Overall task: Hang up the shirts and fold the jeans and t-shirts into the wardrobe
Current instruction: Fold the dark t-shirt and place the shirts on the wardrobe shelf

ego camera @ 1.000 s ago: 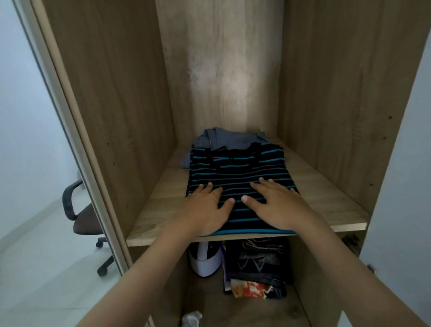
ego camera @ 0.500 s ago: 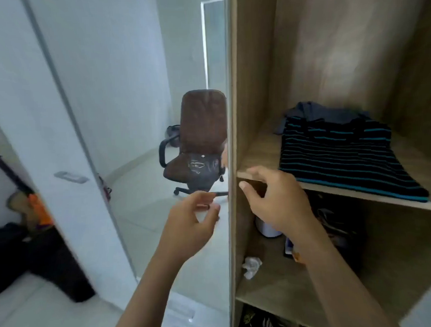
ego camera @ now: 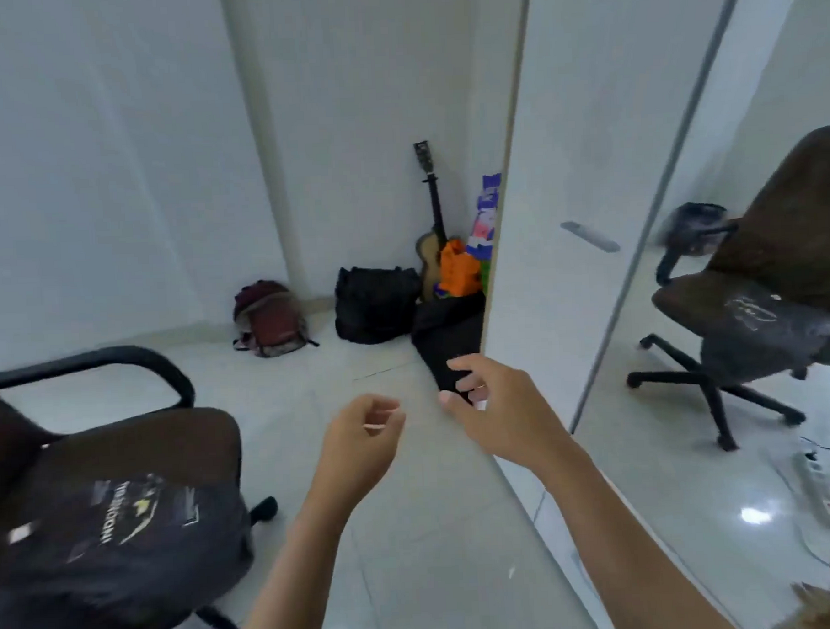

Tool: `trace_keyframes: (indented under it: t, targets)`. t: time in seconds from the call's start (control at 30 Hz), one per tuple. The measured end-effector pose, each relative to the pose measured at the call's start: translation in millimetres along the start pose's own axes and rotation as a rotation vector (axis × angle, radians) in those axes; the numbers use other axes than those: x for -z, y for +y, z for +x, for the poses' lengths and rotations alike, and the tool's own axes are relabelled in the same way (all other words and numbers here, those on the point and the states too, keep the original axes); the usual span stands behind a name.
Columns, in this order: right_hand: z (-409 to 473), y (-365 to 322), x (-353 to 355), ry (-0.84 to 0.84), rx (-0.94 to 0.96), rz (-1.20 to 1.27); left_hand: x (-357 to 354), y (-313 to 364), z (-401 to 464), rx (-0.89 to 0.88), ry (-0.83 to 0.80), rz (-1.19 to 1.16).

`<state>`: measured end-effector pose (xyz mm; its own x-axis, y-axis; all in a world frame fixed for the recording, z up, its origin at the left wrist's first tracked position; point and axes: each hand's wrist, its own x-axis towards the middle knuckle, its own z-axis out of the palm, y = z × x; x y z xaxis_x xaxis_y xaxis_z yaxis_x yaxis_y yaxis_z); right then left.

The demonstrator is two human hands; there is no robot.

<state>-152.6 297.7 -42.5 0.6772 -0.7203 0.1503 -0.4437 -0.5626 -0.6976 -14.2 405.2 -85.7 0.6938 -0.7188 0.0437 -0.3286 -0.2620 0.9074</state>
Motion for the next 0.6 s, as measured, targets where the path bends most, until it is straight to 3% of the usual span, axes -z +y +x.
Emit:
trace_keyframes:
  t: [0.27,0.6]
  targets:
    - [70,-79,-170,-0.458,0.223,0.061,129,-122,-8,0.336,0.370,-0.084]
    - [187,-116,-356,-0.920,0.407,0.154,187,-232,76,0.704,0.809,-0.166]
